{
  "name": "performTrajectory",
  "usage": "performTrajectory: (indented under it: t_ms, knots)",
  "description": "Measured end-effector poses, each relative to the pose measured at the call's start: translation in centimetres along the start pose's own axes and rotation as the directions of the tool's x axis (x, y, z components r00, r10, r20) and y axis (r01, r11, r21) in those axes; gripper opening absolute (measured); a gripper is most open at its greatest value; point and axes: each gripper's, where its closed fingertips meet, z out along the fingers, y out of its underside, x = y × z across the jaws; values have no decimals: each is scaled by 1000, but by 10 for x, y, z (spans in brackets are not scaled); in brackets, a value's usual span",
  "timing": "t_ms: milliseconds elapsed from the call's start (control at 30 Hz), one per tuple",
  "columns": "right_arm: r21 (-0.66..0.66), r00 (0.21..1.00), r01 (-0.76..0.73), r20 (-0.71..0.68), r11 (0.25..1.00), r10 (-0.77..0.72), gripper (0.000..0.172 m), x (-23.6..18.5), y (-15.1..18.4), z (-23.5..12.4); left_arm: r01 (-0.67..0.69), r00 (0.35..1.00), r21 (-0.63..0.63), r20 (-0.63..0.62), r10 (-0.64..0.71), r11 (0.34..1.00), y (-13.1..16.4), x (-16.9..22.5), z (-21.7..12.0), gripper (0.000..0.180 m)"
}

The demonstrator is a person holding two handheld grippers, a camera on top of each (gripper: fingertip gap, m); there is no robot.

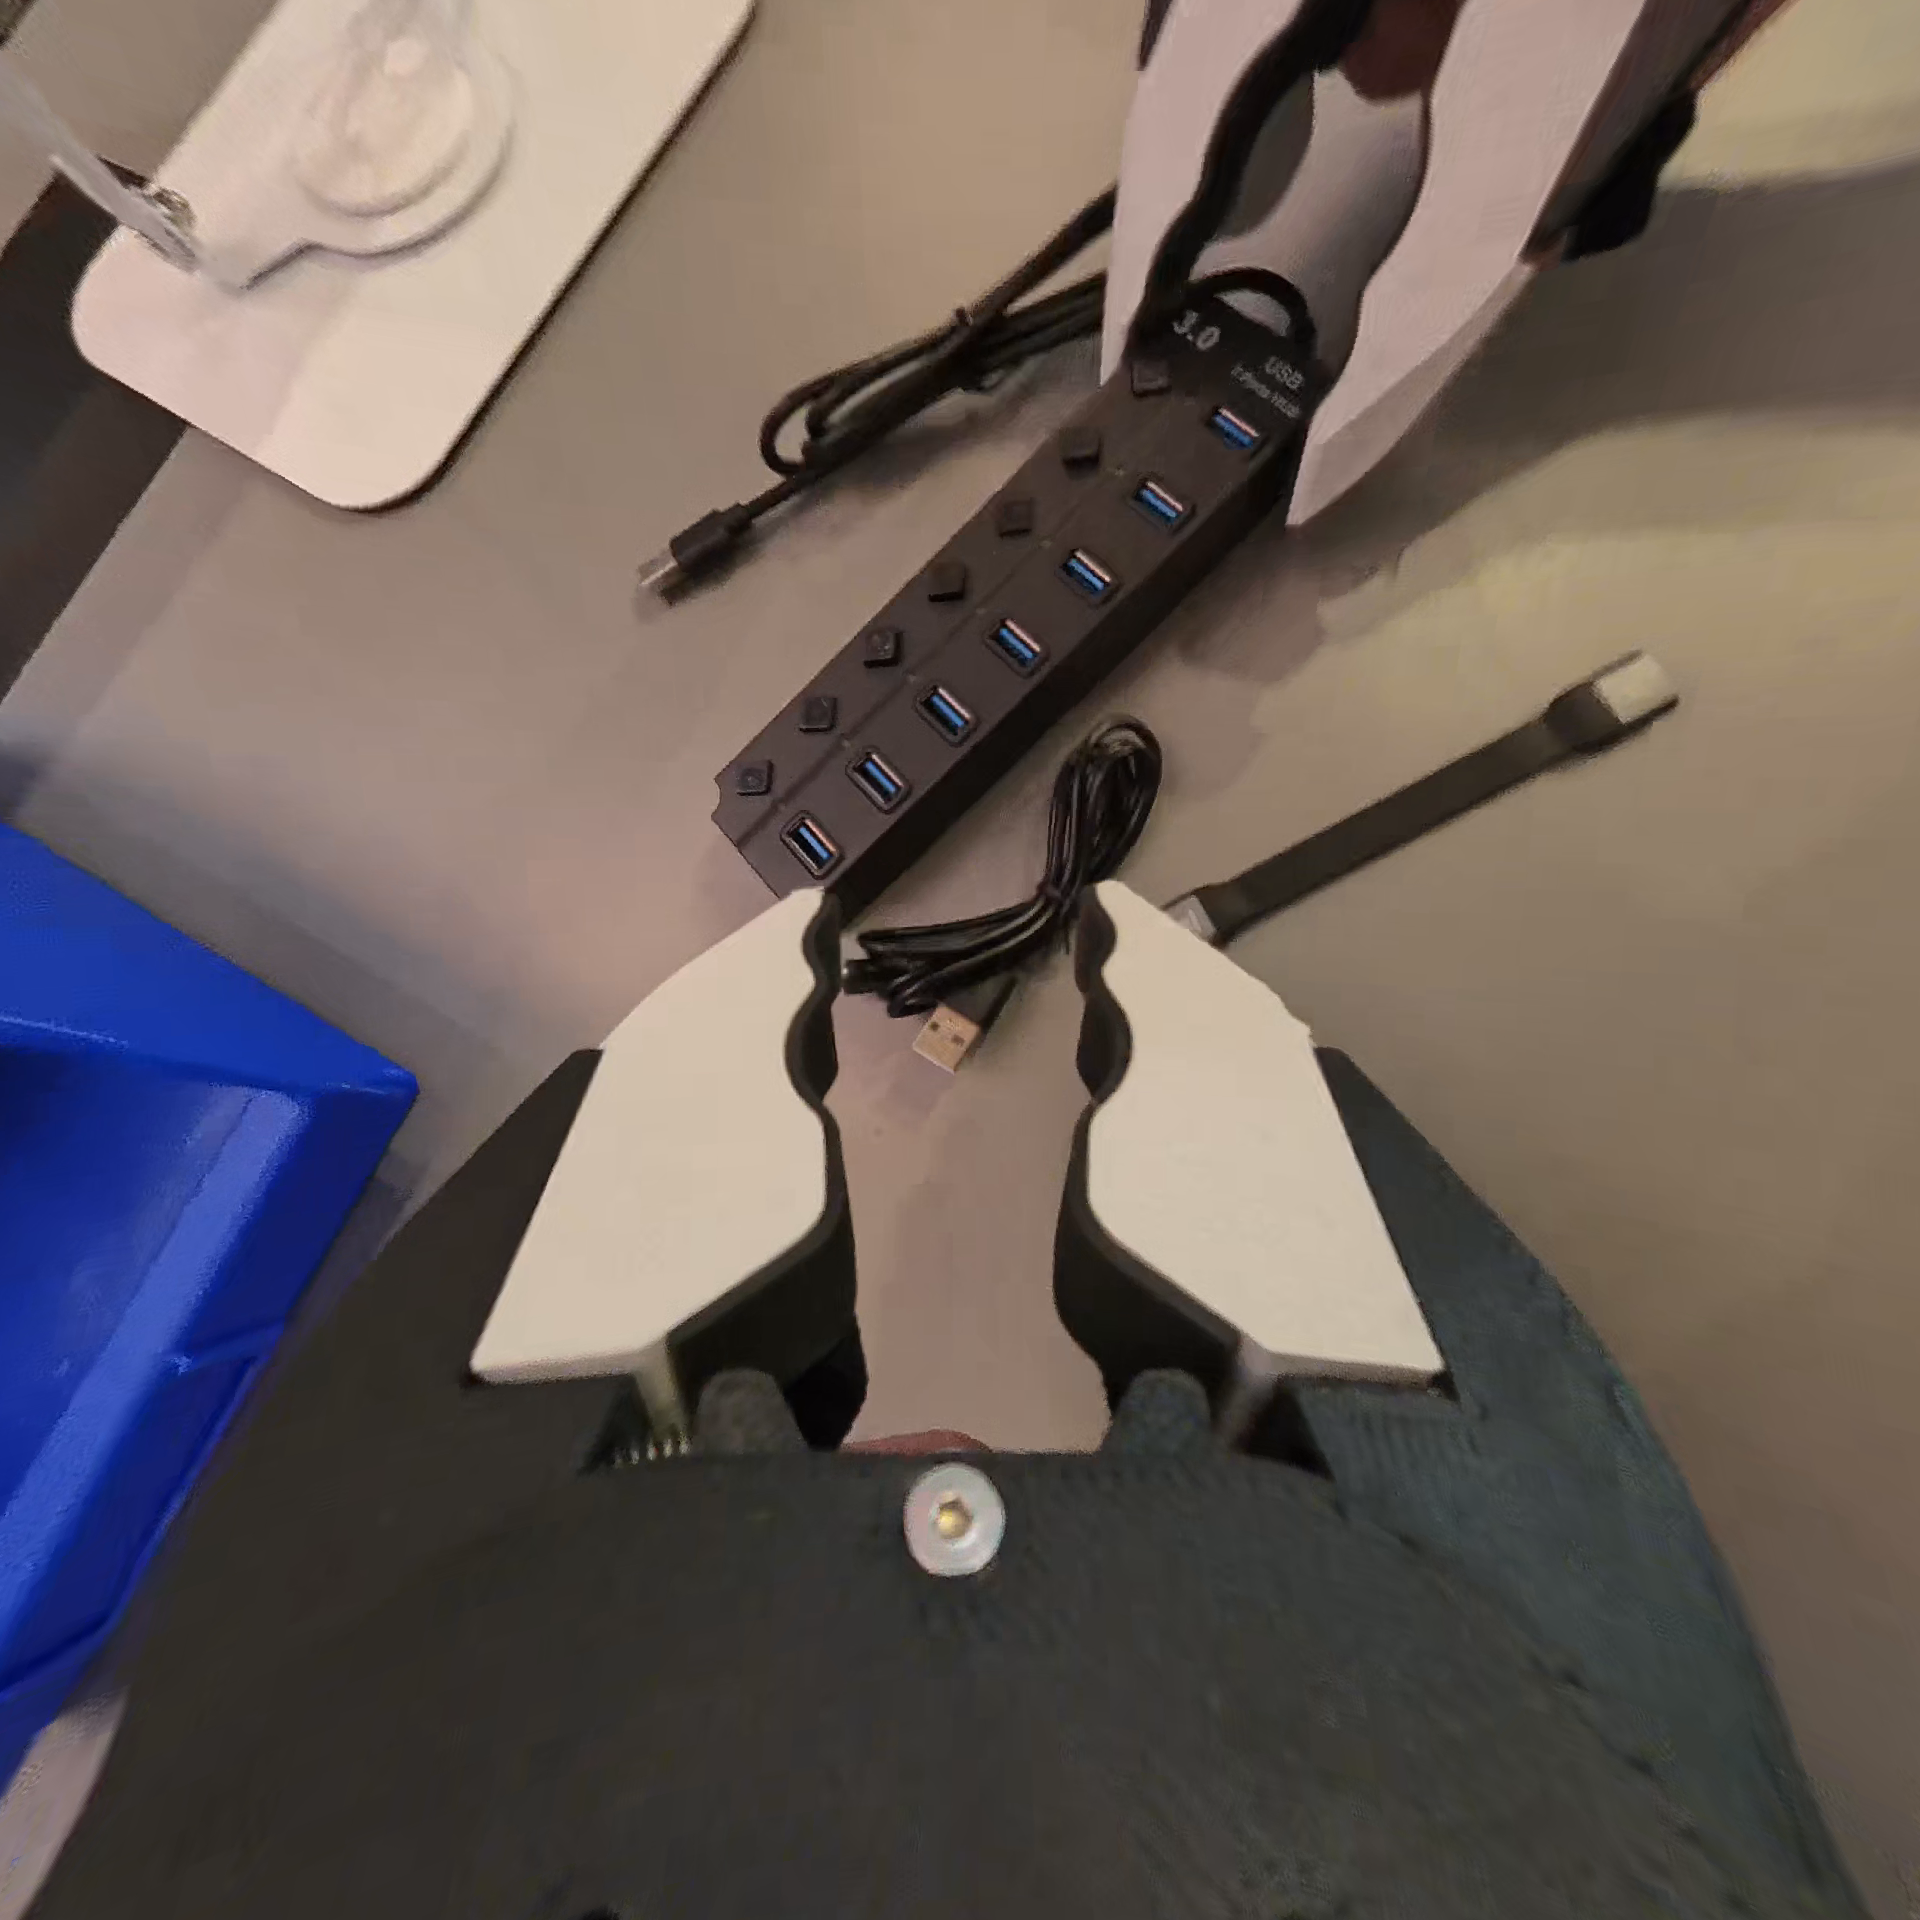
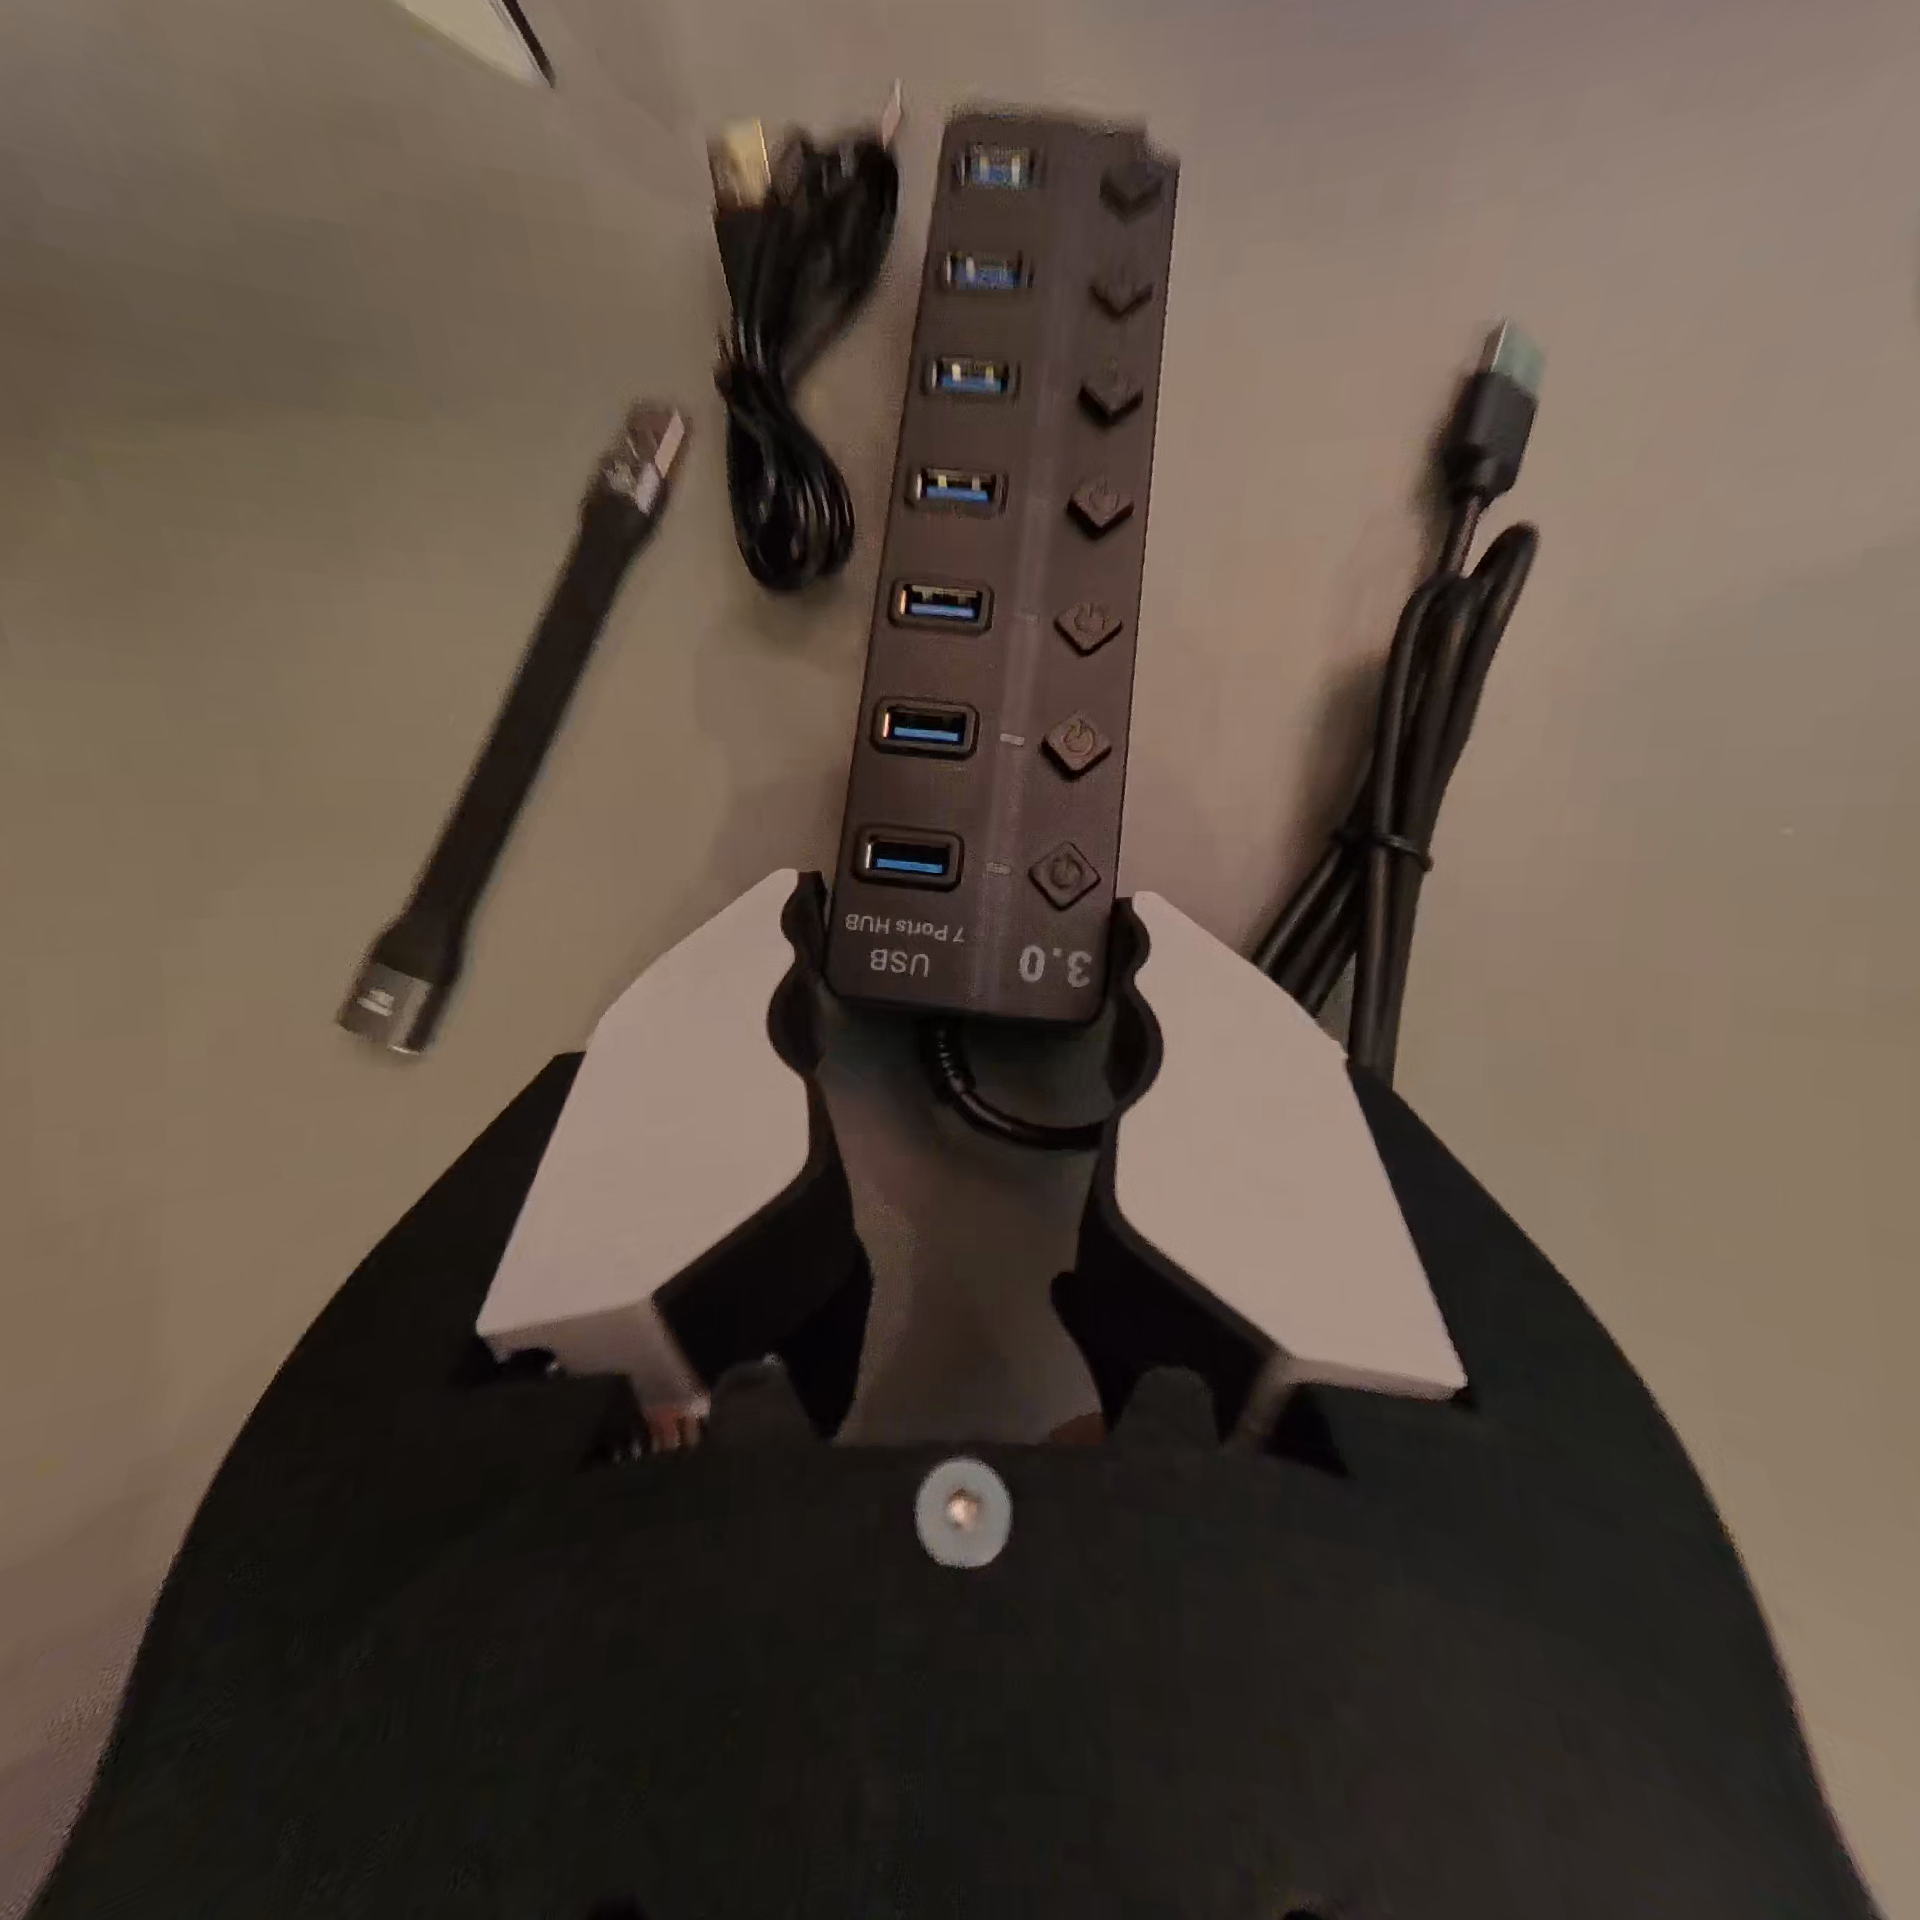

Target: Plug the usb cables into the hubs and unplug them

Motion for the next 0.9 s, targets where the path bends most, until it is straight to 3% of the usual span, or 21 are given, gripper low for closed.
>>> performTrajectory:
  t_ms: [133, 267, 433, 567, 667, 800, 900]
  knots:
    - [193, 996, -84, 27, 978, 80, 51, 5, -21, -26, 116, 993, 149, -32, -112, 982, -15, -2, -6, 32]
    - [325, 989, -147, 72, 934, 131, 51, 7, -38, -46, 174, 981, 180, -118, -154, 968, -18, 11, -1, 33]
    - [466, 975, -221, 133, 857, 179, 51, 6, -58, -65, 280, 919, 203, -340, -201, 938, -36, 48, 5, 35]
    - [534, 968, -250, 157, 808, 195, 51, 5, -72, -76, 412, 789, 187, -562, -247, 892, -57, 87, 10, 35]
    - [552, 966, -257, 159, 794, 202, 51, 5, -77, -81, 536, 682, 169, -665, -306, 827, -78, 108, 19, 51]
    - [586, 964, -267, 169, 765, 207, 51, 2, -87, -92, 721, 529, 153, -752, -394, 676, -105, 111, 33, 71]
    - [603, 971, -238, 124, 761, 206, 50, 2, -91, -102, 823, 432, 175, -810, -395, 540, -123, 105, 34, 77]
